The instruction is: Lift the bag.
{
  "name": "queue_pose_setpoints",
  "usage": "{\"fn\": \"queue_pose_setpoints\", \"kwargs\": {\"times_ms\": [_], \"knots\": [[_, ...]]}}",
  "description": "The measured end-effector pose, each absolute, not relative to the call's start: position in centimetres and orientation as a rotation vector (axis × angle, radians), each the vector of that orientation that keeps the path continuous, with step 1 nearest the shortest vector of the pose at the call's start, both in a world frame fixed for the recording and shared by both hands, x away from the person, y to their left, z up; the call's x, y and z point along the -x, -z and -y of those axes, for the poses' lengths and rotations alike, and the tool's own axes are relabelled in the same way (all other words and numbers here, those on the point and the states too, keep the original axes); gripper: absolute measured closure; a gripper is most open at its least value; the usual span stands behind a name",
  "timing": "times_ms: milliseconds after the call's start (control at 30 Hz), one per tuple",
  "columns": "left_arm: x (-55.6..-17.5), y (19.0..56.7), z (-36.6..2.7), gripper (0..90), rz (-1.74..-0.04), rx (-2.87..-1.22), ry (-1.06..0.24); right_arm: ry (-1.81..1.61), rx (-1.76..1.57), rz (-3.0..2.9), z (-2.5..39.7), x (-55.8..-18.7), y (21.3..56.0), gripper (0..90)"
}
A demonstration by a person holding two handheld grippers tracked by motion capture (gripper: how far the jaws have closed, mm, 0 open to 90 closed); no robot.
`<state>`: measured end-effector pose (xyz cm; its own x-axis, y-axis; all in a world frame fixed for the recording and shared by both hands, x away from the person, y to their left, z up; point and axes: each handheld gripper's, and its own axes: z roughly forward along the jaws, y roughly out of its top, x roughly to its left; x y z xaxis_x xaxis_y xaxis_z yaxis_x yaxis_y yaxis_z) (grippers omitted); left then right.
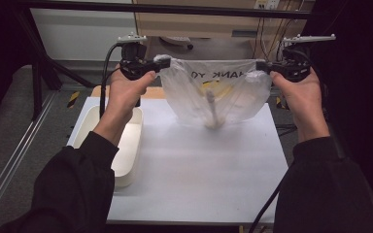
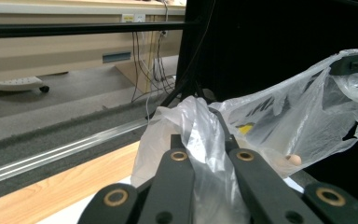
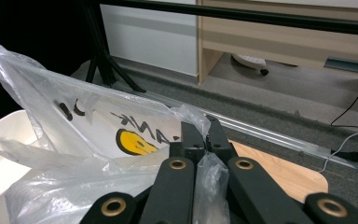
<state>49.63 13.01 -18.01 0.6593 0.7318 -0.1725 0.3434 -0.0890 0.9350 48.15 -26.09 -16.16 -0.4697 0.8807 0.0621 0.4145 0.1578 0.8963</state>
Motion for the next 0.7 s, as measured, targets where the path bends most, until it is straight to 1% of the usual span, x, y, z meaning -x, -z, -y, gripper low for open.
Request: {"fn": "queue_pose_setpoints", "kwargs": {"times_ms": [133, 367, 700], "knots": [[-49.5, 17.8, -13.2, 89.6, -0.881, -1.673, -0.415, -1.274, -1.221, -1.961, 25.8, -48.3, 16.5, 90.0], [-49.9, 16.1, -13.3, 89.6, -0.873, -1.662, -0.443, -1.273, -1.212, -1.949, 25.6, -48.7, 15.3, 90.0], [-51.6, 16.9, -12.5, 89.6, -0.881, -1.679, -0.464, -1.251, -1.247, -1.938, 25.8, -50.4, 15.8, 90.0]]}}
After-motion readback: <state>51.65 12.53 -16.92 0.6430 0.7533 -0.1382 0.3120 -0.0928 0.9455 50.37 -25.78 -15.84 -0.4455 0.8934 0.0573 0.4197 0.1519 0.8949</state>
